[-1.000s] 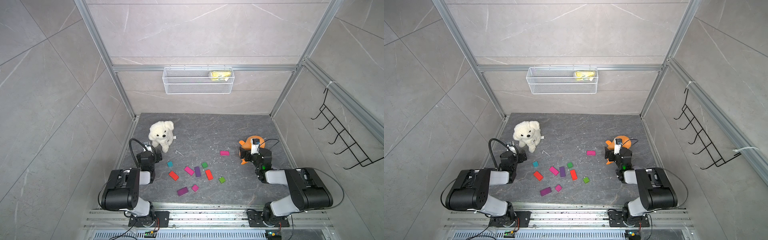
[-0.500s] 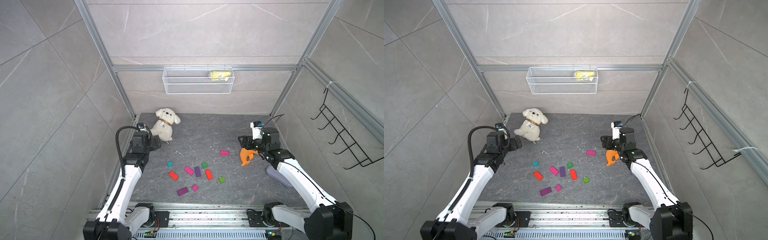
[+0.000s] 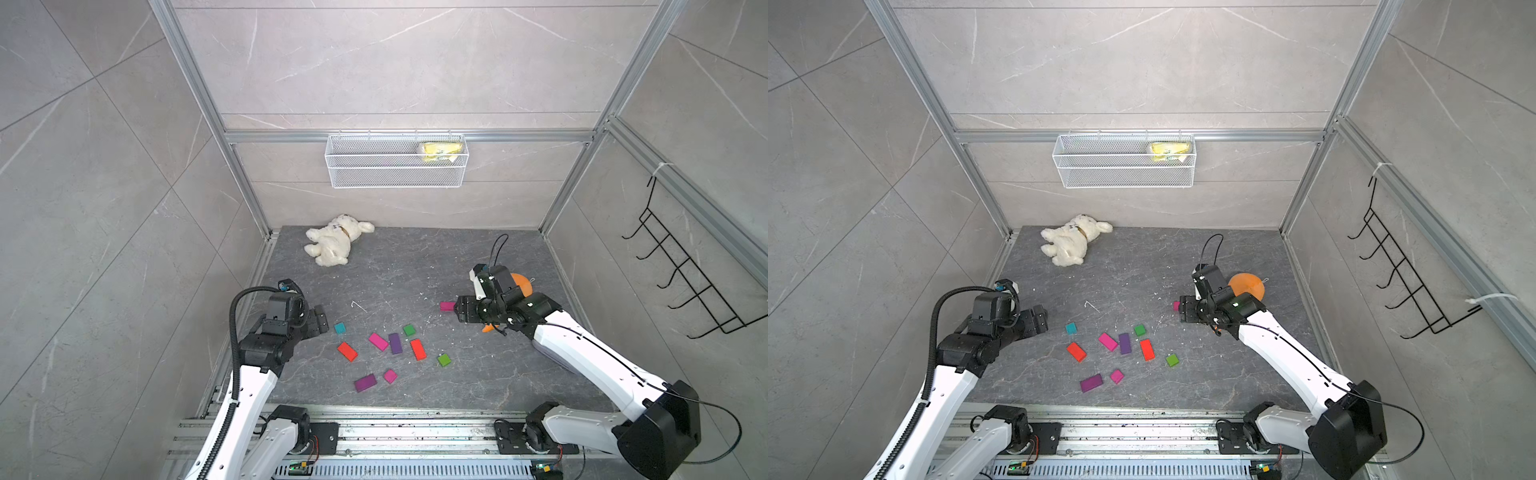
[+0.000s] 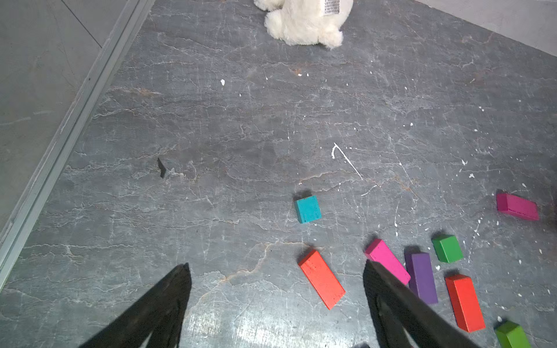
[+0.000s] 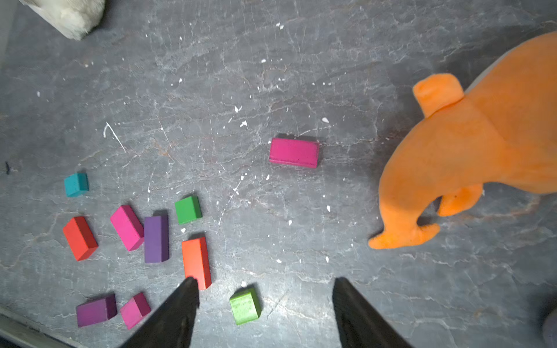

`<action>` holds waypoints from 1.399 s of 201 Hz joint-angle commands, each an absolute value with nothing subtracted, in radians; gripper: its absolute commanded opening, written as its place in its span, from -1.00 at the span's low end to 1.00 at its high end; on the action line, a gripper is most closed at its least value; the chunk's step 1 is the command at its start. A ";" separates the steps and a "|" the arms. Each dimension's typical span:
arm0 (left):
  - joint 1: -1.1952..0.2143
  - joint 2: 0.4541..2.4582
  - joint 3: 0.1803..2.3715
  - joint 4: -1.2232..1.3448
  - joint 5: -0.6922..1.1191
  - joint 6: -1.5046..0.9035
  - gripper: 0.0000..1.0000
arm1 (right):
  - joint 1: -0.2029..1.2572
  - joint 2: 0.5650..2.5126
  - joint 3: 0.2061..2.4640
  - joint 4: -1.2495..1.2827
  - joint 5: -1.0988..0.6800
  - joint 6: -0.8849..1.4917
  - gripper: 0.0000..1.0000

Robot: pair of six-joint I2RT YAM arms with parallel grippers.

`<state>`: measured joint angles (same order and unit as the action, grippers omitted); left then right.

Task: Assemble the number 7 with building blocks
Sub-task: Pick up the building block from the center of the board.

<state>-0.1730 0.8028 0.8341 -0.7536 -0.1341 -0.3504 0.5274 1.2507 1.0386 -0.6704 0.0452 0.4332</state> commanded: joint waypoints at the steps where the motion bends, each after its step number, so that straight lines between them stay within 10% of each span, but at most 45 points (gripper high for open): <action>1: -0.176 0.775 0.870 -0.804 -0.126 -0.379 0.86 | 0.555 1.258 1.065 -0.743 0.142 0.488 0.47; 54: -0.204 0.925 0.947 -0.717 -0.025 -0.372 0.74 | 0.565 1.297 1.063 -0.698 0.155 0.529 0.53; 161: -0.752 1.466 1.251 -0.865 -0.103 -0.670 0.72 | 0.571 1.599 1.228 -0.757 0.213 0.529 0.80; 281: -0.816 1.903 1.533 -0.952 0.017 -0.877 0.58 | 0.410 1.756 1.232 -0.626 0.022 0.451 0.73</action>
<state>-0.8112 1.8805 1.4918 -0.9176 -0.0208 -0.8219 0.4095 1.7370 1.2304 -0.6514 0.0608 0.4908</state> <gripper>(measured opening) 0.801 0.863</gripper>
